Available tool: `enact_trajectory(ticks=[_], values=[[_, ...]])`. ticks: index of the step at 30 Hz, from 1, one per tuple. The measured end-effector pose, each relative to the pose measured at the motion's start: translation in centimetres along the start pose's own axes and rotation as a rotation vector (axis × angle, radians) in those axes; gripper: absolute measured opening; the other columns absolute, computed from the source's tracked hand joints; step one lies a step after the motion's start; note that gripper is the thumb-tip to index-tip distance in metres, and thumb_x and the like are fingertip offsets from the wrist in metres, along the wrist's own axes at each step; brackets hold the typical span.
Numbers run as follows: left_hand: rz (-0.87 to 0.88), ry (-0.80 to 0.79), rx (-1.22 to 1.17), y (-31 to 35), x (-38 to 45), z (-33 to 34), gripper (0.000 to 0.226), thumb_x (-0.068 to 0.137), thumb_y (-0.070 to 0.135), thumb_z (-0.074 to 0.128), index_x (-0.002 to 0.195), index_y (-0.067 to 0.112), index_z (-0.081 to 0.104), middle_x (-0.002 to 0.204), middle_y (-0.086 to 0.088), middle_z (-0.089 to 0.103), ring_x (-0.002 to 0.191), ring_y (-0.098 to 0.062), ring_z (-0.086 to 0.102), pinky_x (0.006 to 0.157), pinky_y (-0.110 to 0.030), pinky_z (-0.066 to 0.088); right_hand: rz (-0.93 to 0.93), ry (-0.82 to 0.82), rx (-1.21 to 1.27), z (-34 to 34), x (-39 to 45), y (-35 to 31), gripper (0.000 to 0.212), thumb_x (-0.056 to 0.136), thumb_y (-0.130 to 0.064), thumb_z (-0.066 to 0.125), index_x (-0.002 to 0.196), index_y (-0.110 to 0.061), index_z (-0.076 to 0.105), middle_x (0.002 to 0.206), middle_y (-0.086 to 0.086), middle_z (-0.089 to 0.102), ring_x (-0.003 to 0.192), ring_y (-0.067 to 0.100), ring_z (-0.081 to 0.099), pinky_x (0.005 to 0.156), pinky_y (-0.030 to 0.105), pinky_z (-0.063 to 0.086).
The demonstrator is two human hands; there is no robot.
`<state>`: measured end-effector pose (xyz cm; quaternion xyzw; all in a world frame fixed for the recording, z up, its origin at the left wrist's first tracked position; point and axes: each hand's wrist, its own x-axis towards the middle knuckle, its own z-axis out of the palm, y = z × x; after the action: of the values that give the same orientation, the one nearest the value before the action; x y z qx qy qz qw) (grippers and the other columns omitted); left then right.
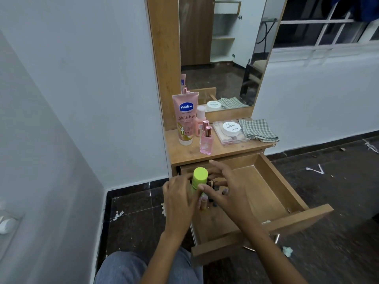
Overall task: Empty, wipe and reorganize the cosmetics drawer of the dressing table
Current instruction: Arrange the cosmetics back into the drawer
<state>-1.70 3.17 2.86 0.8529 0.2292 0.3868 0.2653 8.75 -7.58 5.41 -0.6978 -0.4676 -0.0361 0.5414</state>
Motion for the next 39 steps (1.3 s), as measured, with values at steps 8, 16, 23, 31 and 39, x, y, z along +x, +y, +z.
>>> enact_trajectory(ticks=[8, 16, 23, 31, 39], values=[[0.105, -0.099, -0.042, 1.4, -1.1, -0.4, 0.049, 0.092, 0.057, 0.042, 0.118, 0.020, 0.060, 0.111, 0.008, 0.063, 0.104, -0.005, 0.053, 0.091, -0.011, 0.025, 0.006, -0.231, -0.122, -3.2, -0.2, 0.0, 0.044, 0.074, -0.041, 0.074, 0.113, -0.027, 0.062, 0.105, -0.014, 0.063, 0.090, 0.007, 0.060, 0.070, 0.024, 0.051], [0.011, -0.149, 0.093, -0.1, -1.6, -1.2, 0.037, 0.088, 0.026, 0.066, 0.124, 0.025, 0.057, 0.119, 0.009, 0.060, 0.112, 0.001, 0.043, 0.092, -0.020, 0.026, 0.236, -0.410, -0.275, -2.0, -2.6, 1.9, 0.033, 0.070, -0.026, 0.079, 0.097, -0.022, 0.061, 0.092, -0.006, 0.063, 0.081, 0.007, 0.059, 0.067, 0.025, 0.050], [-0.060, -0.139, 0.078, -0.3, -1.9, -0.6, 0.031, 0.091, 0.015, 0.061, 0.120, 0.024, 0.061, 0.121, 0.008, 0.060, 0.112, 0.004, 0.042, 0.096, -0.025, 0.028, 0.275, -0.456, -0.433, 1.0, -3.6, 3.7, 0.033, 0.072, -0.032, 0.073, 0.101, -0.020, 0.061, 0.099, 0.000, 0.064, 0.085, 0.016, 0.060, 0.071, 0.034, 0.052], [-0.084, -0.138, 0.086, -0.7, -1.9, -0.4, 0.028, 0.092, 0.017, 0.059, 0.119, 0.026, 0.061, 0.122, 0.009, 0.059, 0.115, -0.004, 0.046, 0.100, -0.031, 0.033, 0.300, -0.427, -0.399, 2.1, -3.7, 4.3, 0.040, 0.067, -0.031, 0.077, 0.102, -0.023, 0.060, 0.104, -0.003, 0.067, 0.089, 0.014, 0.062, 0.074, 0.036, 0.054], [-0.054, -0.098, 0.078, -0.3, -0.4, -0.7, 0.024, 0.093, 0.020, 0.059, 0.116, 0.020, 0.064, 0.119, 0.007, 0.061, 0.113, -0.011, 0.049, 0.095, -0.035, 0.038, 0.346, -0.368, -0.280, -2.1, -1.6, 1.6, 0.032, 0.071, -0.021, 0.080, 0.098, -0.014, 0.065, 0.084, -0.005, 0.066, 0.075, 0.008, 0.063, 0.069, 0.027, 0.054]])
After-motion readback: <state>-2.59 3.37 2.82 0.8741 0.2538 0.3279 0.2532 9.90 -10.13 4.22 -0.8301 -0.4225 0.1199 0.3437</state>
